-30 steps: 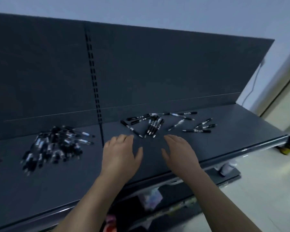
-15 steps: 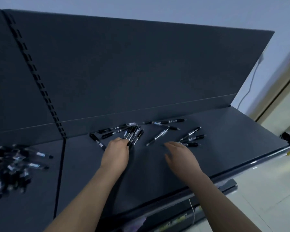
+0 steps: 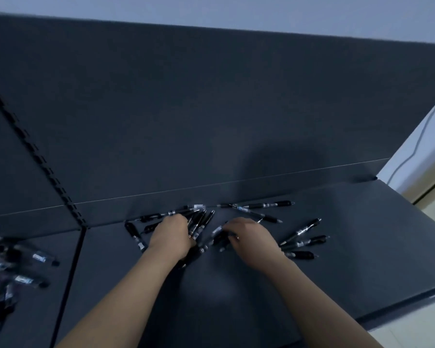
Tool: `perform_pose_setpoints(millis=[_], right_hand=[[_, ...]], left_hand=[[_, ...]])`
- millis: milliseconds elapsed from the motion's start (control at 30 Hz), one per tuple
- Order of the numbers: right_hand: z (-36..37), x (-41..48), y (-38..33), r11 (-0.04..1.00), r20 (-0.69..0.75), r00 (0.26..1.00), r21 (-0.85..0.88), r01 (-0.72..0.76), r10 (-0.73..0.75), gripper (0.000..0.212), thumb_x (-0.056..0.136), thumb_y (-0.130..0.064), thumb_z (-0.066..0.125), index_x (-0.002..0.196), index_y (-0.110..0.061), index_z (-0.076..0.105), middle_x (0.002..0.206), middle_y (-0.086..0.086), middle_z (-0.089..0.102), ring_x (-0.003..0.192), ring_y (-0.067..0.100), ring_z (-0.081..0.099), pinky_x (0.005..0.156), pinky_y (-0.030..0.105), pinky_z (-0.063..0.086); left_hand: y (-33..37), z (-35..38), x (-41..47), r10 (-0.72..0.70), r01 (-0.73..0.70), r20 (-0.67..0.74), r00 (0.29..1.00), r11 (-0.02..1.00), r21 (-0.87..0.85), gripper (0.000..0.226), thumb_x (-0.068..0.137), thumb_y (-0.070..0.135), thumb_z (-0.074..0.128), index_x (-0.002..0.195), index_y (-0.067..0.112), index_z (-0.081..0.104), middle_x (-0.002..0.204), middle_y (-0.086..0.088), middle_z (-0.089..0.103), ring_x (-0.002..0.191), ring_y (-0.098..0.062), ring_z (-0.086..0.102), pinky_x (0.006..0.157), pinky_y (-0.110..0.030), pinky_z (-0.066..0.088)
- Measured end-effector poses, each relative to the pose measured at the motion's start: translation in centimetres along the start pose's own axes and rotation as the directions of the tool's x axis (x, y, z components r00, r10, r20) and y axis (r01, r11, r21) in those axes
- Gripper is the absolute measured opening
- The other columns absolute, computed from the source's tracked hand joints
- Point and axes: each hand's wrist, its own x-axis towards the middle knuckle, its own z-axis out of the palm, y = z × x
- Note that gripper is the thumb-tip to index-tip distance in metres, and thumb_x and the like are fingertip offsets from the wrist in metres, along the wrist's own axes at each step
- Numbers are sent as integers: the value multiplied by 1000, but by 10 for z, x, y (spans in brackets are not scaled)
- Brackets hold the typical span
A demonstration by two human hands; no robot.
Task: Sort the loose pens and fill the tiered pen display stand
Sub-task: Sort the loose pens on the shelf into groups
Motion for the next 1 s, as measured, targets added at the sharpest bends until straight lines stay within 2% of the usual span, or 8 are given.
perform_pose_setpoints(millis=[100,267,433,533,633,833,933,1000], right_hand=[[6,17,-2,995,53,994,-10,101,-101,27,90,-16,52,112,-18,68,120,1,63,112,24,55,95,33,43],[9,37,-1,966,186,954,-63,251,-236,28,89,-23,59,116,-18,66,121,2,56,116,21,45,100,28,36],[5,44,6,919,233,920,-167,358,-316,29,89,-23,55,117,-19,63,119,1,60,113,23,51,96,29,34],[-3,45,14,915,259,909,-153,373,-327,28,88,-18,55,115,-19,61,117,0,62,113,21,53,92,28,35],[-9,47,24,921,290,900,-119,370,-325,27,93,-16,51,116,-19,64,117,2,58,114,21,50,96,30,37],[-15,51,43,951,288,917,-59,305,-276,23,92,-16,51,111,-22,64,121,-6,54,108,18,55,90,30,43],[-11,51,43,953,275,918,-23,302,-285,20,92,-17,54,107,-24,65,116,-10,51,100,15,58,87,29,46],[-8,52,42,958,244,928,18,285,-281,15,92,-18,56,101,-24,67,112,-11,51,94,13,59,87,30,48]], left_hand=[[-6,-2,-4,-69,72,34,997,993,-93,24,74,31,79,78,9,69,75,-1,65,72,-18,62,62,-26,46],[-11,-1,-10,-75,50,-114,991,977,-205,14,85,21,65,77,10,62,70,1,58,75,-22,59,60,-27,38],[14,6,3,-38,31,-87,995,997,-76,14,81,26,68,76,15,61,85,-3,65,84,-23,63,63,-27,44],[23,5,11,-56,56,-35,998,998,12,16,79,26,70,88,13,67,93,-5,67,91,-26,64,70,-29,48],[22,3,13,-54,54,-1,999,998,41,12,83,26,65,80,15,61,89,-4,64,86,-24,62,68,-29,45],[0,-5,-17,-99,87,-74,992,984,-156,32,94,24,56,65,21,41,70,4,51,71,-18,50,60,-28,33],[-26,-7,-32,-172,133,-118,978,951,-279,19,97,20,46,78,19,43,84,-3,64,77,-21,61,68,-34,48],[-43,-11,-36,-258,187,-168,951,918,-349,11,99,19,40,91,11,42,82,-8,60,70,-22,59,61,-38,47]])
